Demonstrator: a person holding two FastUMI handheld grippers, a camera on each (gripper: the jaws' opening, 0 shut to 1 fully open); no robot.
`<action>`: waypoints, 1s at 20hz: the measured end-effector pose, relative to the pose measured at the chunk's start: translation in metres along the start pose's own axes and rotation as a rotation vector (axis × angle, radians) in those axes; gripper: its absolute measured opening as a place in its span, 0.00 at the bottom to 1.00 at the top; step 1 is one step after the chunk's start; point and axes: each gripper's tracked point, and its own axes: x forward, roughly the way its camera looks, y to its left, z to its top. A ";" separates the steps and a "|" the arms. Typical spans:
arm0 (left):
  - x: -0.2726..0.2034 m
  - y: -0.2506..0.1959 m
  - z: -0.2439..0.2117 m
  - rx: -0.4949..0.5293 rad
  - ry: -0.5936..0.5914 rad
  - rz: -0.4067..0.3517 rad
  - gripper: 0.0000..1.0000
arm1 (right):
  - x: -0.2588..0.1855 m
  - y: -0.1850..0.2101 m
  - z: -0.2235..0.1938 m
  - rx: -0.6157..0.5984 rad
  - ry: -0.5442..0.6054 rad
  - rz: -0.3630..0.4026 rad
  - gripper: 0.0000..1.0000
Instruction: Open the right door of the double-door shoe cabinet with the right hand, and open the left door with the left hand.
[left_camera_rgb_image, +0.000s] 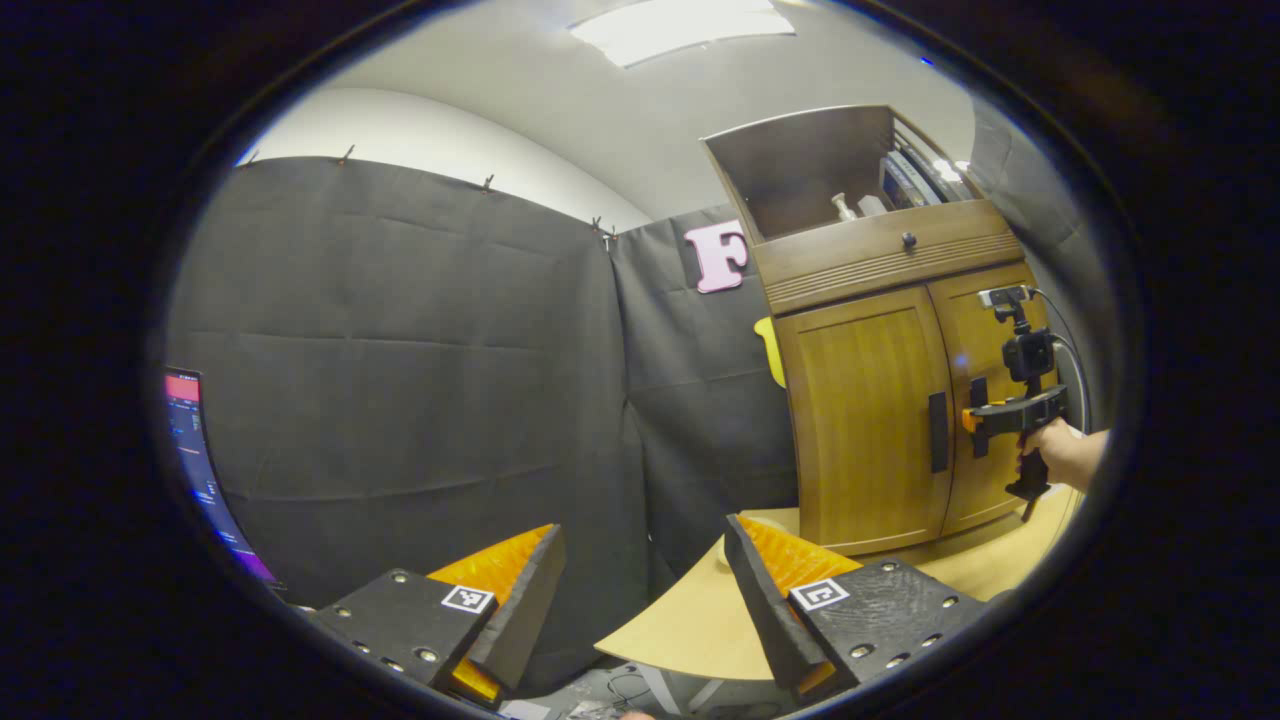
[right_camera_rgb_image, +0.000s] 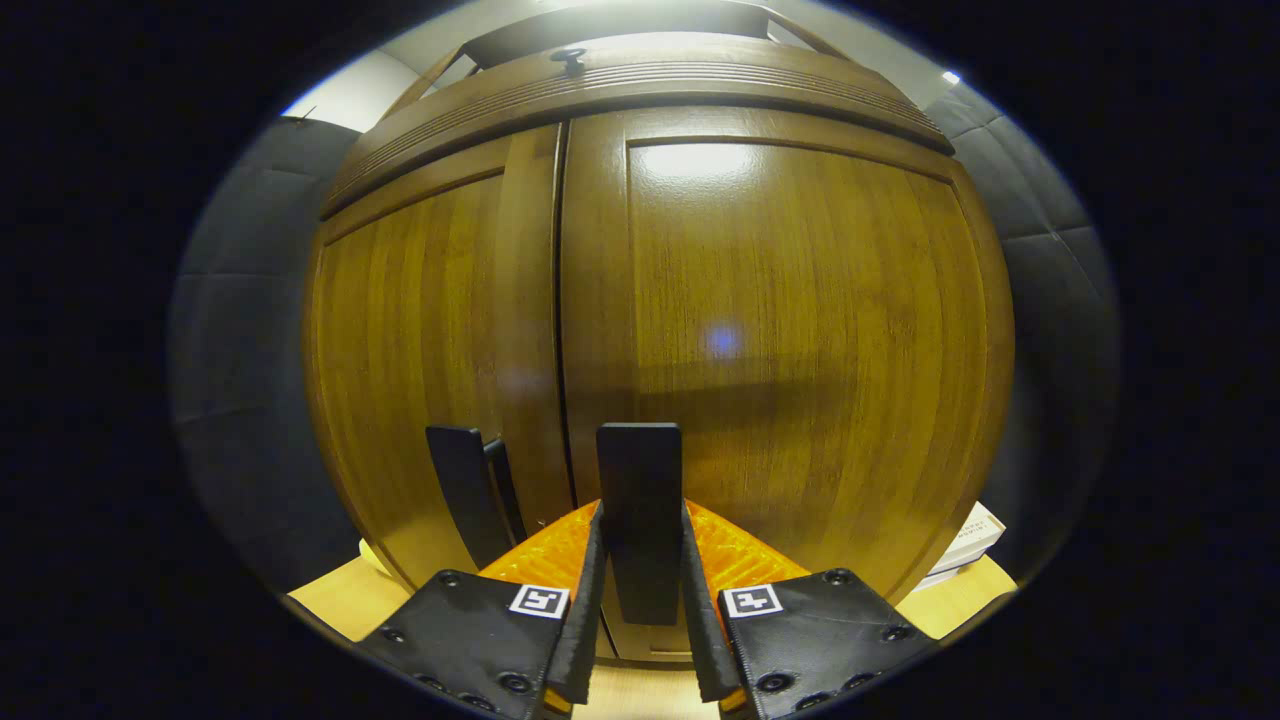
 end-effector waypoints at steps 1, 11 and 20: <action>0.000 -0.001 0.000 -0.003 -0.002 -0.003 0.93 | -0.009 0.000 0.001 0.006 0.001 0.007 0.36; 0.000 -0.006 0.003 -0.028 -0.021 -0.045 0.93 | -0.017 0.003 0.008 0.023 0.019 0.054 0.20; -0.006 -0.013 0.009 -0.048 -0.044 -0.129 0.94 | -0.031 0.004 0.026 0.019 0.035 0.131 0.20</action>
